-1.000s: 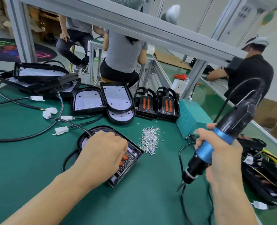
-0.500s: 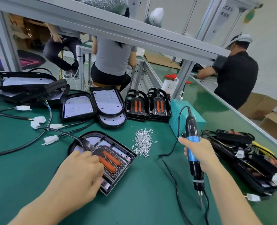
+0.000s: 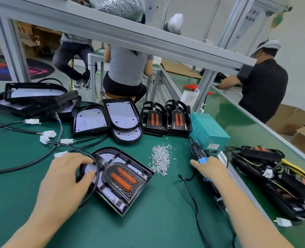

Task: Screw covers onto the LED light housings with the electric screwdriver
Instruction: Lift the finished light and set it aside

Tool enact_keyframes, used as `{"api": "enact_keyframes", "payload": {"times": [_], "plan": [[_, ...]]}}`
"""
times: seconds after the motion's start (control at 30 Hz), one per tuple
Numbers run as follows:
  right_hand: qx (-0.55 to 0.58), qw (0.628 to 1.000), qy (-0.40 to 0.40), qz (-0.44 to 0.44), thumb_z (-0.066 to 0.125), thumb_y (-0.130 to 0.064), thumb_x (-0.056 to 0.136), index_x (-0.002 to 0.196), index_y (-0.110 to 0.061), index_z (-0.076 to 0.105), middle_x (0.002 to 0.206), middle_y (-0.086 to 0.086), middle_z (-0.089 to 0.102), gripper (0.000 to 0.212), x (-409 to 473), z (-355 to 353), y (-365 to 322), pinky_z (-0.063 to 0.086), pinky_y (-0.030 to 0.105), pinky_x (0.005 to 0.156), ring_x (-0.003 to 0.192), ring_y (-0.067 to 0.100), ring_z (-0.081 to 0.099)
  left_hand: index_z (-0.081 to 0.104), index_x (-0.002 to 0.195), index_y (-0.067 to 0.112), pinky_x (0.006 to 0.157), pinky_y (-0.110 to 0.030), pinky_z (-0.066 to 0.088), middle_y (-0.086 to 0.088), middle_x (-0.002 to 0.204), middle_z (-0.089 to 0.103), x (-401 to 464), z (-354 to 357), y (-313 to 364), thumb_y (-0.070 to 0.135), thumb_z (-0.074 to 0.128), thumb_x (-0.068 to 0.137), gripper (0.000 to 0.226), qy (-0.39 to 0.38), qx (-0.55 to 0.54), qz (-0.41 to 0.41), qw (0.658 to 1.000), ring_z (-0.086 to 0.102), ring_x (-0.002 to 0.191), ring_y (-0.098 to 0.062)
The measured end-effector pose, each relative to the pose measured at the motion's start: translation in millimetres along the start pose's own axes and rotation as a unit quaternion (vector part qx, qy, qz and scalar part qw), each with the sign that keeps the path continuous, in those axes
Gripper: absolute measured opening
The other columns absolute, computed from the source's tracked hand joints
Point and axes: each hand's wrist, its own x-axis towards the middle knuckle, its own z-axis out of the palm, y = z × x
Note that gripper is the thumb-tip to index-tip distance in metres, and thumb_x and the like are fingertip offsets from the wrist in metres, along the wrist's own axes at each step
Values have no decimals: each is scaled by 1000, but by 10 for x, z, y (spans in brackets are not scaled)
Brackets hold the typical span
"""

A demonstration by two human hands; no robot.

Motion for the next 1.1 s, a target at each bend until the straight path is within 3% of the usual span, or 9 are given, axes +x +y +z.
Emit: {"api": "enact_keyframes", "payload": {"times": [0.07,0.23,0.37,0.53,0.7,0.83,0.93,1.03,1.1], "plan": [[-19,1000,3,2,56,-59,87,75,-12,45,72,1,51,50,13,0,-34,37,28,56,72,22,55,62,97,29,87,-31,33,13,106,52,6,32,-48,12,71,80,26,-12,-17,-46,999,40,107,-14],[-71,997,23,2,55,-58,88,89,-13,50,81,1,54,45,14,5,-94,40,27,65,82,25,56,62,110,20,92,-41,36,-1,124,52,15,113,-146,13,72,81,32,-42,-21,-118,992,44,112,-29],[-144,989,32,-2,51,-63,87,90,-16,54,88,1,60,47,-3,-11,-131,39,26,62,86,24,58,60,114,21,98,-40,33,-2,128,51,10,144,-175,15,69,83,34,-48,-53,-146,987,43,118,-26],[-152,988,20,10,46,-69,87,112,-15,59,117,8,58,61,-18,4,-135,44,31,79,104,26,59,53,124,24,96,-37,32,-1,127,46,20,143,-162,15,68,84,43,-41,-123,-190,973,42,119,-19],[-133,991,18,18,34,-72,92,91,-13,56,82,4,56,63,-25,-49,-122,41,31,71,87,26,54,53,120,26,89,-31,31,5,117,43,22,164,-176,14,67,85,39,-33,-150,-186,970,42,107,-13],[-132,991,18,15,34,-72,92,102,-13,57,108,9,61,64,-39,-43,-112,43,33,80,100,28,58,53,119,27,91,-31,33,6,120,44,41,193,-211,13,66,86,39,-32,-174,-178,968,41,110,-9],[-133,991,10,4,36,-67,94,105,-11,59,101,7,61,61,-42,-73,-106,45,33,83,98,28,59,53,121,25,92,-30,33,7,121,45,88,185,-257,14,65,86,39,-16,-159,-158,974,41,109,-7],[-163,986,25,-6,40,-60,96,90,-15,58,81,1,57,49,-109,-154,-158,41,32,77,90,25,56,54,123,19,91,-29,33,3,124,47,210,133,-304,8,62,86,39,17,-114,-121,986,44,113,-13],[-193,979,56,-28,41,-61,95,101,-15,60,102,4,62,50,-229,-235,-287,40,37,86,103,27,57,56,121,15,94,-34,36,-3,127,50,330,81,-334,0,60,84,40,30,-69,-78,994,47,115,-23]]}}
